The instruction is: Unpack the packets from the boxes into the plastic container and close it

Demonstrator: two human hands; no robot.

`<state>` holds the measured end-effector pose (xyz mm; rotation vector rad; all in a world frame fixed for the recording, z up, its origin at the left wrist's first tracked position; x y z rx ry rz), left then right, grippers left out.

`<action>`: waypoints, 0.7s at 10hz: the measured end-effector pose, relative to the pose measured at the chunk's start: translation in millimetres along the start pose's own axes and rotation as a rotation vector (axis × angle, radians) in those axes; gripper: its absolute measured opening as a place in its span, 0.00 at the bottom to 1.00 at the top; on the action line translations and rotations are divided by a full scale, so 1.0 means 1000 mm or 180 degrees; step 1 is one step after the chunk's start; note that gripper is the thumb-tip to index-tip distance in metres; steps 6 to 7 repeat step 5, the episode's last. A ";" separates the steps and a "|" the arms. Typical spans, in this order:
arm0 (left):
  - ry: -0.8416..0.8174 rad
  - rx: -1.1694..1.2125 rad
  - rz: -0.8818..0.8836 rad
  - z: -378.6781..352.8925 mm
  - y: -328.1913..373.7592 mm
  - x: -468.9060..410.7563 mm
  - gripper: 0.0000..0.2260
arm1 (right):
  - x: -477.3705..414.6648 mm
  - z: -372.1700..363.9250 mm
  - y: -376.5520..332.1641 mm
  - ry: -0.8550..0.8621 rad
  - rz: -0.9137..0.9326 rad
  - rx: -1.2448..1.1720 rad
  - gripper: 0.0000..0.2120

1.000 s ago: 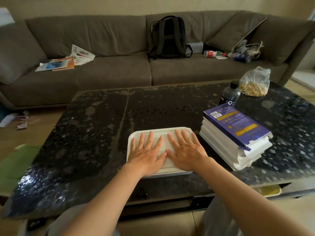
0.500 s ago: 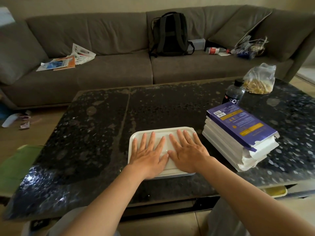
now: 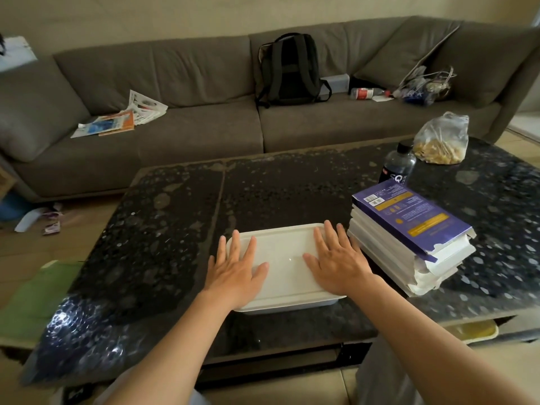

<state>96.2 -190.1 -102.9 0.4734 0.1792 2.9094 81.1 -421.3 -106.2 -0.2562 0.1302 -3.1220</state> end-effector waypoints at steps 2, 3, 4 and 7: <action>0.0022 -0.0012 -0.0002 -0.001 0.000 -0.001 0.33 | 0.000 0.000 0.000 -0.0022 -0.0008 -0.0069 0.36; 0.0017 0.0017 0.0008 0.002 0.001 0.001 0.33 | 0.001 0.002 -0.001 -0.0052 -0.0026 -0.0080 0.36; 0.0006 0.0078 0.0065 0.005 0.002 0.004 0.32 | 0.003 0.004 -0.001 -0.0115 -0.0100 -0.0214 0.35; 0.0320 0.0248 0.0072 0.020 0.006 0.009 0.31 | 0.005 0.012 0.000 -0.0004 -0.0156 -0.0456 0.33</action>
Point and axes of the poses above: each hand's wrist, its own x-axis away from the middle knuckle, its own z-axis out of the back of the hand, y = z × x, the point moved 3 cm from there along -x, towards the middle knuckle
